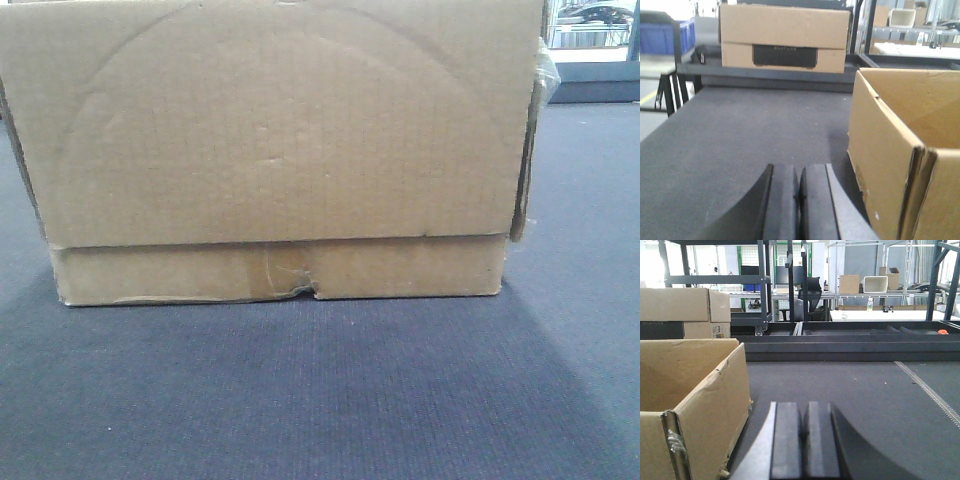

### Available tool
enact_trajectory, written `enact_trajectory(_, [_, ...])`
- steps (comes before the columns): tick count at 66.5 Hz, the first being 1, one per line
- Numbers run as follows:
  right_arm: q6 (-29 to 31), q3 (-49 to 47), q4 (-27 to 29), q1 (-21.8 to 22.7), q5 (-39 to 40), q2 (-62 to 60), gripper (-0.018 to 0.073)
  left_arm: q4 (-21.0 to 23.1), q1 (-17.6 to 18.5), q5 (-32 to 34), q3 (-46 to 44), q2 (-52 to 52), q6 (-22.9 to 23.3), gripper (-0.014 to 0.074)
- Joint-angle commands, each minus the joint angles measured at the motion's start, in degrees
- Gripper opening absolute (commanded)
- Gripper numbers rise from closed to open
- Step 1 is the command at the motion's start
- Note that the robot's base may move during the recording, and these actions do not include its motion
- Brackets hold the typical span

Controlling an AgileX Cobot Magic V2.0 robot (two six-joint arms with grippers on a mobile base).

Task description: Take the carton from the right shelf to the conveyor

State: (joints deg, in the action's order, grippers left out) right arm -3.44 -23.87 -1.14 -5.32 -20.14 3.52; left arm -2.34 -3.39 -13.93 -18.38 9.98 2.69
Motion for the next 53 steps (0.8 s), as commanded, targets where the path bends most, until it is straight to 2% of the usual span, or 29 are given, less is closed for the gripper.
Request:
enact_trajectory(1, [0.27,0.04,-0.72,0.26,1.11,-0.24,-0.0069,0.93,-0.15,3.44,4.54,-4.79,-2.16,-0.0003])
enact_trajectory(8, [0.27,0.04,-0.72,0.26,1.11,-0.24,-0.0069,0.93,-0.15,6.16,10.95,-9.98,-2.16,-0.0003])
enact_trajectory(16, [0.27,0.04,-0.72,0.26,1.11,-0.24,-0.0069,0.93,-0.15,11.18,17.71,-9.98,-2.16,-0.0003])
enact_trajectory(21, [0.27,0.04,-0.72,0.26,1.23,-0.24,-0.0069,0.93,-0.15,13.93,18.38,-9.98,-2.16,-0.0003])
enact_trajectory(23, [0.27,0.04,-0.72,0.26,1.33,-0.24,-0.0069,0.93,-0.15,11.56,18.38,-9.98,-2.16,-0.0003])
enact_trajectory(53, [0.27,0.04,-0.72,0.26,1.33,-0.24,-0.0069,0.93,-0.15,11.96,18.38,-9.98,-2.16,-0.0003])
